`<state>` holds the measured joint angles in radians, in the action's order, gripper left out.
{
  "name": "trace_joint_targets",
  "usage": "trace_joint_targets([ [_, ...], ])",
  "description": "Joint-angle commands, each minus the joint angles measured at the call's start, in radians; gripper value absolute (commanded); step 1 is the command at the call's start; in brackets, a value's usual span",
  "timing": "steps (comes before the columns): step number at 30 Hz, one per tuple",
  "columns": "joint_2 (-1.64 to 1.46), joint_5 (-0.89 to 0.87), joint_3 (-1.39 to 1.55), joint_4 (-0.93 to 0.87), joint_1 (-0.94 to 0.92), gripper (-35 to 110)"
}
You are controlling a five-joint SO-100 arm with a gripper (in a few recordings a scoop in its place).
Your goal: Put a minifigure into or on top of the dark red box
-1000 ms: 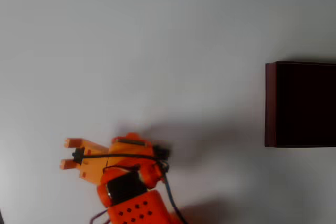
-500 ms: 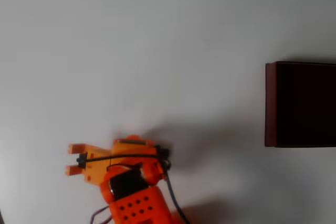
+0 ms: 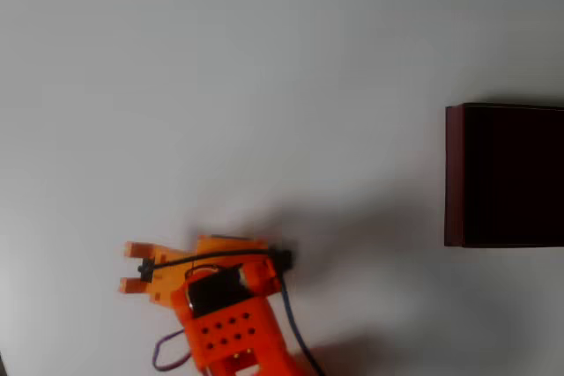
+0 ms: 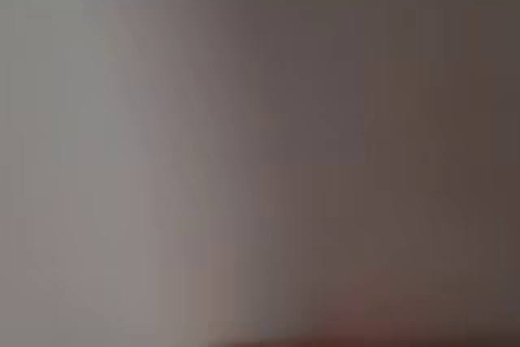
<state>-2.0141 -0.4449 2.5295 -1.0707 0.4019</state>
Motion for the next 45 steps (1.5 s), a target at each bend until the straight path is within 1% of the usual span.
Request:
trace_joint_targets([
  [1,0.018,-0.008,-0.052,-0.011,0.003,1],
  [10,0.005,-0.011,-0.046,-0.009,0.000,0],
  [16,-0.110,-0.023,-0.009,-0.017,0.002,0],
  [27,-0.209,-0.017,-0.288,-0.301,-0.023,0],
  [31,-0.267,-0.038,-0.307,-0.357,-0.041,0],
  [32,-0.281,-0.041,-0.288,-0.357,-0.043,2],
  [33,-0.295,-0.041,-0.262,-0.347,-0.038,6],
  [36,-0.330,-0.017,-0.152,-0.273,-0.028,13],
  [39,-0.305,-0.009,-0.170,-0.310,-0.120,13],
  [43,-0.186,-0.133,-0.345,-0.494,-0.350,15],
  [45,-0.146,-0.209,-0.426,-0.538,-0.399,15],
])
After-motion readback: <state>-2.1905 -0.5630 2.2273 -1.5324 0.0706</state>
